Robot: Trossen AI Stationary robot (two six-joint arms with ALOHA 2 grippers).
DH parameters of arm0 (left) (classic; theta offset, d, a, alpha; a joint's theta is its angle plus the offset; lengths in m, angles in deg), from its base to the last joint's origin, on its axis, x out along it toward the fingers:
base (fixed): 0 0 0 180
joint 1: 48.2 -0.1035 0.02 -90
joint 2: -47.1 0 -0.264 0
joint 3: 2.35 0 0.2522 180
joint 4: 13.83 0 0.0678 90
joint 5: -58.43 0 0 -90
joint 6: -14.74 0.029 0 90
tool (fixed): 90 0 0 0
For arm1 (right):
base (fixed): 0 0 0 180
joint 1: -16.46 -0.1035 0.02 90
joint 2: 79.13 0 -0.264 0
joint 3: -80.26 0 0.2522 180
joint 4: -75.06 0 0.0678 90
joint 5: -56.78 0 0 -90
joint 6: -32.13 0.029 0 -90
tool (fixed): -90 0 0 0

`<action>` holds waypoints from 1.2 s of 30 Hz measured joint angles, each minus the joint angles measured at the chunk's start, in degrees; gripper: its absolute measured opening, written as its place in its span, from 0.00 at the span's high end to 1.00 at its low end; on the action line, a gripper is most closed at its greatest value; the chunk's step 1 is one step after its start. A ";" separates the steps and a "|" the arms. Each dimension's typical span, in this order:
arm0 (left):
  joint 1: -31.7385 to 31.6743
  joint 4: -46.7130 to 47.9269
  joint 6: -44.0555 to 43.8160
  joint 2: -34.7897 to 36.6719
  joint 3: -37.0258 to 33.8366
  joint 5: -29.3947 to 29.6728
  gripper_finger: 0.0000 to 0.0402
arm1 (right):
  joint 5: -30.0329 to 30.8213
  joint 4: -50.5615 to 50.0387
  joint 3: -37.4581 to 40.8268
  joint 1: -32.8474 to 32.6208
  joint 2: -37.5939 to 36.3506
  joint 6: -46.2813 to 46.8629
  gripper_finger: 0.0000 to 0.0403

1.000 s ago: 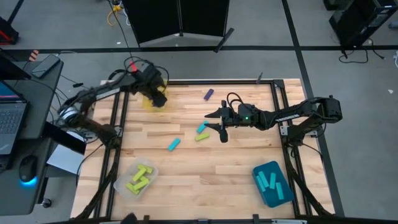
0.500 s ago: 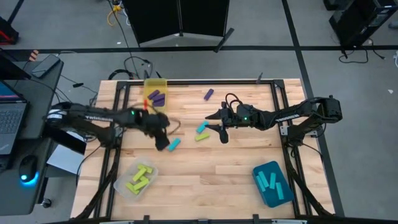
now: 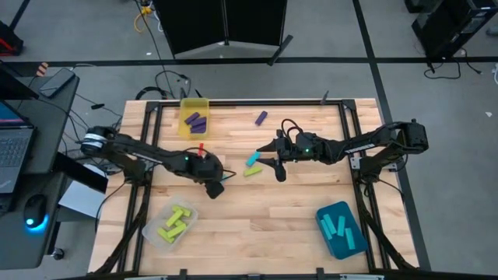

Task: Sort blocks
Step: Put the blue block into the blue bin

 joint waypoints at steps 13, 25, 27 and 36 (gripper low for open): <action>0.09 -5.02 2.25 -4.65 0.25 -0.01 0.49 | 0.02 -0.76 0.00 0.02 0.00 0.00 0.52; 0.15 -4.50 3.05 -3.50 1.77 -4.10 0.48 | 0.02 -1.01 0.00 0.02 0.00 0.00 0.52; 0.23 -4.41 2.33 -3.50 1.75 -4.17 0.48 | 0.02 -1.01 0.00 0.02 0.00 0.00 0.52; 2.27 -5.24 1.03 -6.64 1.77 0.49 0.48 | 0.02 -1.21 0.00 0.02 0.00 0.00 0.52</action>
